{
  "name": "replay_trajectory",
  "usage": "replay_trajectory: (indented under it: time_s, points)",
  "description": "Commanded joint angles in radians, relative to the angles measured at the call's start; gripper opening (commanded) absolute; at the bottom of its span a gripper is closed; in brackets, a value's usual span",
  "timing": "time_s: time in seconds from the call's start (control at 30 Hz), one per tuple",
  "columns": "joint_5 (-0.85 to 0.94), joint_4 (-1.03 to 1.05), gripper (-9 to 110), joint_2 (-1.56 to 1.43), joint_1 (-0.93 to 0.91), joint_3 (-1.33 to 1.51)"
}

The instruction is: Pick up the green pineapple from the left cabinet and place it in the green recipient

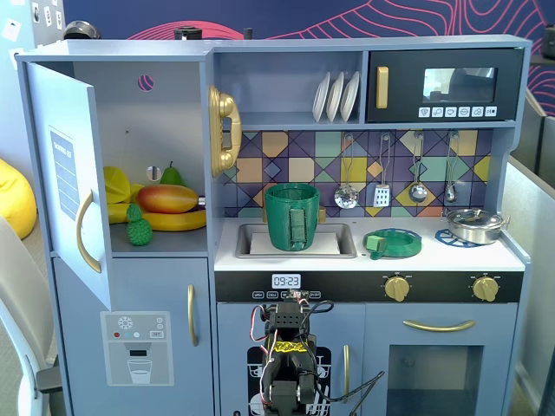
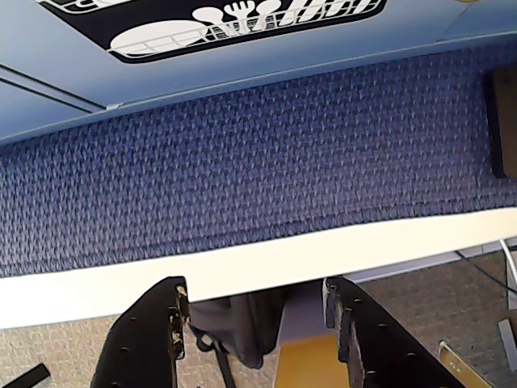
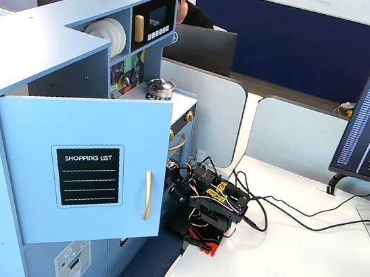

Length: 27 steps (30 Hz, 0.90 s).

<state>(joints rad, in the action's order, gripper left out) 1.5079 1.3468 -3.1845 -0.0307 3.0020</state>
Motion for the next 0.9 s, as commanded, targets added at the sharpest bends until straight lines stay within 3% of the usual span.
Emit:
replay_trajectory:
  time_s: [0.0,0.27,0.4,0.5,0.7,0.77,0.87]
  points:
    - [-0.003,0.186,0,0.006,-0.032,-0.005]
    - [0.002,0.186,0,0.006,-0.017,-0.005]
    - [0.008,0.138,0,0.008,0.146,-0.005]
    - [-0.032,-0.109,0,0.009,0.396,-0.008]
    - [0.025,-0.87,0,0.029,0.729,-0.023]
    - [0.064,-1.005,0,0.078,0.79,-0.077]
    - [0.098,-1.049,3,0.187,0.857,-0.222]
